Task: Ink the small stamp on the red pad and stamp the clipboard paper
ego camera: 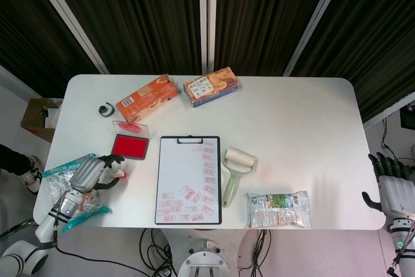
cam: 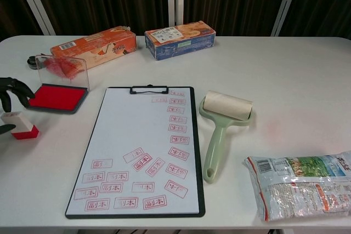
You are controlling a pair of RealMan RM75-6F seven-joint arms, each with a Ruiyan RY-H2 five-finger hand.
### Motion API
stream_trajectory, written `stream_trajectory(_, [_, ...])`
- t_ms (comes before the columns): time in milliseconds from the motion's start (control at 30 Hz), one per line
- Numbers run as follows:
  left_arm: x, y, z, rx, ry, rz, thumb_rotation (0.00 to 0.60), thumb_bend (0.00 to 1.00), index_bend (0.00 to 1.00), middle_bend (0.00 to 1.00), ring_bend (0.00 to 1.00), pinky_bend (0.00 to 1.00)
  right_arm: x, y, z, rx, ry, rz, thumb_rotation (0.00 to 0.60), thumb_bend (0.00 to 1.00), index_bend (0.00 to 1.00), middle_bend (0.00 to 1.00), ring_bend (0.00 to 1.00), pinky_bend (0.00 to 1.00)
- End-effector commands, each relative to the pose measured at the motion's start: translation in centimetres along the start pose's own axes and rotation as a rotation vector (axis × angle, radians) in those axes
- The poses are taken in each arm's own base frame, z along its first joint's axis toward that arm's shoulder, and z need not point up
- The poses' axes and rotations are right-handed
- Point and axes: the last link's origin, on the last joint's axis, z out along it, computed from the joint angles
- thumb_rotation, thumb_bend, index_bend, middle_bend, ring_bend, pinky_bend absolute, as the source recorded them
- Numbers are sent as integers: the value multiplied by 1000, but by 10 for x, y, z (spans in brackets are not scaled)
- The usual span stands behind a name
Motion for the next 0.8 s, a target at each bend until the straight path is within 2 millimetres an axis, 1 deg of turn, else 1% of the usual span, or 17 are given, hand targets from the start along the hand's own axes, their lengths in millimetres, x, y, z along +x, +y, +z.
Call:
stream_trajectory(33, [29, 6, -6, -32, 92, 20, 600, 212, 271, 342, 434, 648, 0, 1, 0, -2, -1, -1, 600, 209, 0, 0, 0, 0])
stream_trajectory(67, [43, 9, -8, -43, 143, 27, 600, 194, 270, 339, 424, 643, 1, 1, 0, -4, 0, -2, 600, 209, 0, 0, 0, 0])
stream_trajectory(167, [77, 15, -17, -54, 263, 27, 599, 140, 270, 337, 398, 613, 1, 2, 0, -5, 0, -3, 600, 209, 0, 0, 0, 0])
stream_trajectory(233, [108, 14, -27, -39, 354, 65, 589, 136, 270, 335, 381, 575, 0, 2, -1, -4, 0, -4, 600, 209, 0, 0, 0, 0])
stream_trajectory(267, [115, 12, -30, -28, 374, 86, 576, 137, 268, 327, 361, 532, 0, 2, -1, -3, 0, -4, 600, 209, 0, 0, 0, 0])
stream_trajectory(300, [126, 9, -36, -1, 399, 126, 550, 138, 262, 310, 330, 474, 0, 2, -2, 7, 8, -1, 600, 210, 0, 0, 0, 0])
stream_trajectory(333, [134, 3, -41, 34, 415, 161, 494, 139, 242, 273, 275, 392, 1, 1, -3, 20, 23, 2, 600, 211, 0, 0, 0, 0])
stream_trajectory(367, [140, -4, -46, 81, 416, 199, 433, 139, 221, 242, 235, 344, 2, 1, -4, 35, 43, 4, 600, 211, 0, 0, 0, 0])
stream_trajectory(400, [147, -18, -56, 169, 399, 270, 329, 139, 185, 194, 179, 281, 3, 1, -6, 53, 72, 4, 600, 211, 0, 0, 0, 0])
stream_trajectory(433, [150, -23, -63, 216, 379, 301, 260, 139, 162, 166, 148, 248, 4, 2, -7, 65, 92, 5, 600, 211, 0, 0, 0, 0])
stream_trajectory(467, [151, -27, -69, 247, 360, 312, 168, 138, 135, 136, 115, 216, 5, 2, -9, 74, 110, 6, 600, 210, 0, 0, 0, 0])
stream_trajectory(500, [150, -28, -77, 270, 333, 306, 123, 138, 122, 124, 102, 199, 5, 3, -10, 82, 121, 6, 600, 210, 0, 0, 0, 0])
stream_trajectory(533, [149, -28, -82, 279, 310, 302, 100, 137, 117, 121, 97, 193, 6, 4, -11, 88, 125, 5, 600, 210, 0, 0, 0, 0])
stream_trajectory(633, [142, -30, -97, 304, 250, 320, 93, 137, 117, 121, 96, 191, 9, -1, -10, 141, 153, -1, 600, 211, 0, 0, 0, 0])
stream_trajectory(667, [141, -30, -99, 307, 246, 320, 93, 137, 117, 121, 96, 190, 9, -2, -10, 151, 159, -2, 600, 214, 0, 0, 0, 0])
stream_trajectory(800, [136, -29, -106, 327, 235, 322, 94, 137, 117, 120, 96, 190, 12, -16, -7, 240, 214, -1, 600, 223, 0, 0, 0, 0])
